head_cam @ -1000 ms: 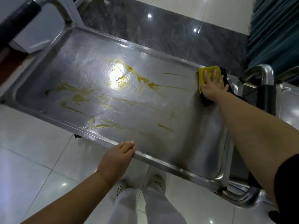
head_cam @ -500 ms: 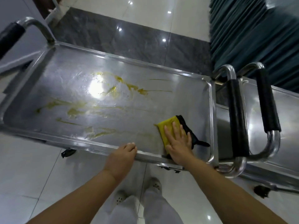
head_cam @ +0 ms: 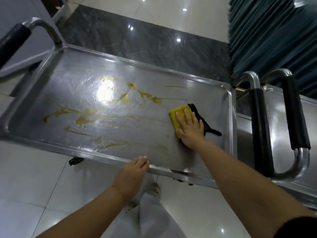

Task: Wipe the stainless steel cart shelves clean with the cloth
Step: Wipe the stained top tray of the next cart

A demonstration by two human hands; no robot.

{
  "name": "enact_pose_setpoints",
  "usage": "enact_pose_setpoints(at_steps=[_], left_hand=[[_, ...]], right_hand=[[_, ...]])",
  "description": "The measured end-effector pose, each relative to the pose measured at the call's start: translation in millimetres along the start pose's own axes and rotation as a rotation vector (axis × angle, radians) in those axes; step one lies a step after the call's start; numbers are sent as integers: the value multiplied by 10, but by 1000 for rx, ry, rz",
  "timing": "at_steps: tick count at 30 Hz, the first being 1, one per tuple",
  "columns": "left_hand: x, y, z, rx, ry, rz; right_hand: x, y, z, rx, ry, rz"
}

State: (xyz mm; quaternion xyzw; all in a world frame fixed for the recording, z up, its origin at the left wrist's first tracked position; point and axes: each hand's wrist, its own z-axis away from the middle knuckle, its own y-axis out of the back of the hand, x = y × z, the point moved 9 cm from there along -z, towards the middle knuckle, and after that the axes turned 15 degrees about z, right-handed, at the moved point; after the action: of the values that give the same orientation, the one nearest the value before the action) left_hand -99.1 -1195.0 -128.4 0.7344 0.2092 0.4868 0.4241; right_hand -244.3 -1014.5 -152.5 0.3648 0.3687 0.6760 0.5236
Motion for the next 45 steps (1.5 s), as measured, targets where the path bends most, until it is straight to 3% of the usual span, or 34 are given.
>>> enact_pose_setpoints(at_steps=[8,13,23,27,31,36,45], left_hand=[[-62,-66,-1,31,23,34],[-82,-79,-3,32,13,30],[-191,163,-172,-50,69,136],[-686,538,-241,30,148,-10],[-1192,776,-171,46,326,-107],[-1654,918,180,-8,534,-62],[-1834,781,447,-250,581,-179]], right_hand=[[368,527,-1121,-15,-79,-51],[403,597,-1309,8,-91,-58],[-155,-46,-63,58,145,61],[-573,-343,659,202,329,5],[-759,-420,826,256,360,-21],[-600,-106,249,324,368,40],[-45,643,-1434,148,69,69]])
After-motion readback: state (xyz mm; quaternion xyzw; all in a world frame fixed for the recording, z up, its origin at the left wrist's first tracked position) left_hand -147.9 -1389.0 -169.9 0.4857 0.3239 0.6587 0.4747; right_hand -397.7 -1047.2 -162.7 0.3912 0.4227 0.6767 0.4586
